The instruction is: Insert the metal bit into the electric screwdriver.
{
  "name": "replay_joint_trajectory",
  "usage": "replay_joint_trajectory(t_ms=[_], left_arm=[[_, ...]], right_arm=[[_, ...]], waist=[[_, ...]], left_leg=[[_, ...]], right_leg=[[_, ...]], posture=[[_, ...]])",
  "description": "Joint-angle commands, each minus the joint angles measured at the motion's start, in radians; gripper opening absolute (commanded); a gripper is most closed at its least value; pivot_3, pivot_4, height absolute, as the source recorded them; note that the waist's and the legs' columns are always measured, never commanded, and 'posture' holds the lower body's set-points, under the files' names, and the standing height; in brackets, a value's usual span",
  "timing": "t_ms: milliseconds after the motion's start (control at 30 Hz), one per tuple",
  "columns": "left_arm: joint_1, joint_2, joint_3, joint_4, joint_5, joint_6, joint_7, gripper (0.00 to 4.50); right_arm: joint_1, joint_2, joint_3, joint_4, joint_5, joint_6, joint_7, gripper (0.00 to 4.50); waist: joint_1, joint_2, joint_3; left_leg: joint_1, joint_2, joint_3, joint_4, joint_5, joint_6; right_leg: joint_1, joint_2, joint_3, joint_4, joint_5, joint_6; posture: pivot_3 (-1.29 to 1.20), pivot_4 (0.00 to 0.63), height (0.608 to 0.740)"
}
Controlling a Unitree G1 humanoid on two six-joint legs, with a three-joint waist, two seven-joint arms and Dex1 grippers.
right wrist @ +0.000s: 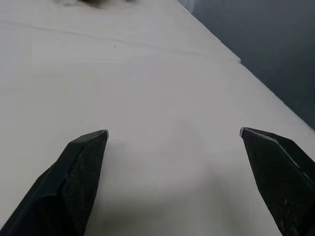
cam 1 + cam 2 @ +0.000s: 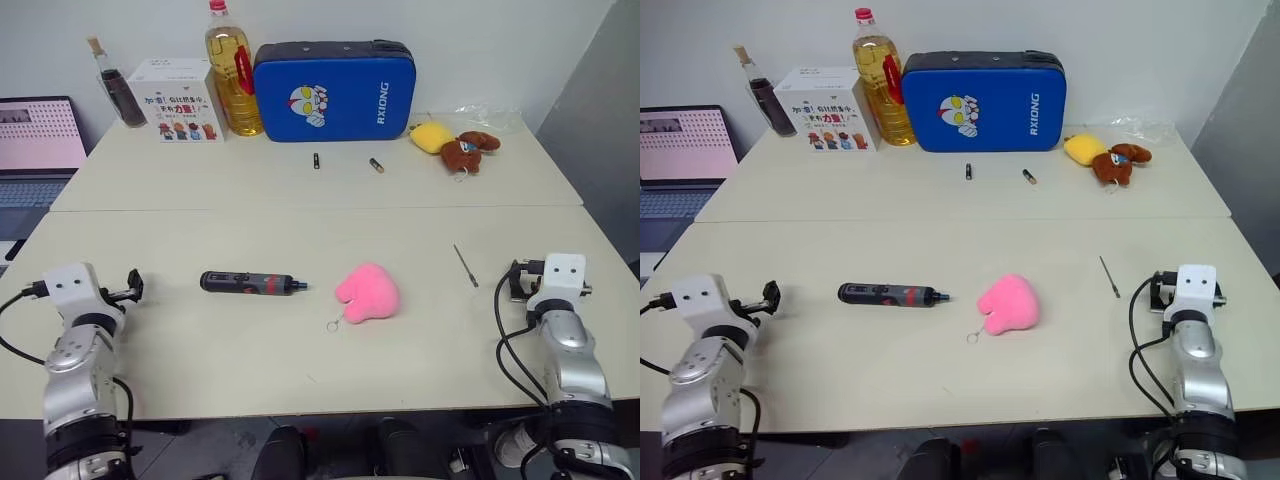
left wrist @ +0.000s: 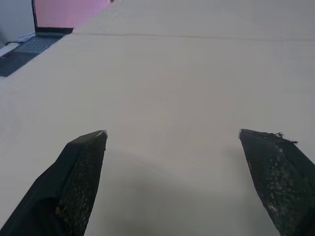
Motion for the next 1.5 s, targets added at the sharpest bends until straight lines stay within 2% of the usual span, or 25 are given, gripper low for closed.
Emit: replay_joint_trajectory(t_ms=[33,167,267,400,467,633,767,1033,1333,1367,1500], left_arm=[[-0.037,0.142,-0.025,-0.082,-0.058,0.006,-0.237,4.49],[-0.052,0.272,-0.107,-0.25,-0.185,0.141,-0.523,4.49],[-0.049,0.307,-0.159,-0.335,-0.222,0.198,-0.612,4.49],[-0.003,0.387,-0.299,-0.553,-0.289,0.279,-0.822,4.49],[0.02,0.42,-0.354,-0.634,-0.296,0.292,-0.894,4.49],[0.016,0.428,-0.42,-0.683,-0.264,0.278,-0.944,4.49],[0.011,0.403,-0.471,-0.69,-0.228,0.244,-0.957,4.49],[0.001,0.376,-0.495,-0.7,-0.209,0.236,-0.94,4.49],[-0.015,0.343,-0.495,-0.678,-0.179,0.217,-0.929,4.49],[-0.012,0.343,-0.493,-0.679,-0.178,0.217,-0.929,4.5],[-0.007,0.337,-0.488,-0.683,-0.177,0.218,-0.921,4.5]], right_arm=[[0.009,-0.125,0.057,-0.152,0.092,-0.044,0.311,4.5],[0.03,-0.287,0.137,-0.239,0.158,-0.084,0.641,4.5],[0.036,-0.342,0.176,-0.245,0.16,-0.144,0.758,4.5],[0.029,-0.389,0.298,-0.25,0.077,-0.384,0.91,4.5],[0.008,-0.387,0.351,-0.208,0.018,-0.523,0.937,4.5],[-0.07,-0.367,0.413,-0.04,-0.137,-0.816,0.873,4.5],[-0.174,-0.303,0.44,0.085,-0.361,-1.011,0.679,4.5],[-0.256,-0.244,0.492,0.169,-0.569,-1.148,0.459,4.5],[-0.342,-0.195,0.589,0.25,-0.615,-1.179,0.391,4.5],[-0.346,-0.196,0.594,0.254,-0.615,-1.183,0.387,4.16],[-0.367,-0.196,0.616,0.28,-0.616,-1.196,0.374,3.3]], waist=[[0.0,0.001,0.001],[0.001,0.002,0.002],[-0.001,0.003,0.003],[-0.004,0.004,0.004],[-0.008,0.003,0.006],[-0.007,0.006,0.009],[-0.008,0.006,0.009],[-0.002,0.006,0.01],[-0.006,0.006,0.01],[-0.006,0.006,0.01],[-0.006,0.006,0.01]], left_leg=[[0.0,0.0,0.0,0.0,0.0,0.0],[0.0,0.001,-0.001,0.0,0.0,0.0],[0.0,0.001,0.001,0.0,0.0,0.0],[0.0,0.001,0.002,0.0,0.0,0.0],[0.0,0.001,0.003,0.0,0.0,0.0],[0.001,0.002,0.004,0.0,0.0,0.0],[0.002,0.003,0.006,0.0,0.0,0.0],[0.002,0.002,0.009,0.001,0.0,0.0],[0.004,0.003,0.012,0.0,0.0,0.0],[0.004,0.003,0.012,0.0,0.0,0.0],[0.004,0.003,0.013,0.0,0.0,0.0]], right_leg=[[0.0,0.001,-0.001,0.0,0.0,0.0],[0.001,0.003,-0.001,-0.001,0.0,0.0],[0.001,0.002,-0.001,-0.001,0.0,0.0],[0.0,0.002,0.0,-0.001,0.0,0.0],[0.0,0.004,0.0,-0.001,0.0,0.0],[-0.001,0.008,0.003,-0.001,-0.001,0.0],[-0.001,0.009,0.007,0.0,-0.001,0.0],[-0.002,0.009,0.011,0.0,-0.001,-0.001],[-0.002,0.01,0.014,0.001,0.0,-0.001],[-0.002,0.01,0.015,0.001,0.0,-0.001],[-0.002,0.009,0.015,0.0,0.0,-0.001]], posture=[[0.0,0.15,0.74],[0.0,0.15,0.74],[0.0,0.15,0.74],[0.0,0.15,0.74],[0.0,0.15,0.74],[0.0,0.15,0.74],[0.0,0.15,0.74],[0.0,0.15,0.74],[0.0,0.15,0.74],[0.0,0.15,0.74],[0.0,0.15,0.74]])
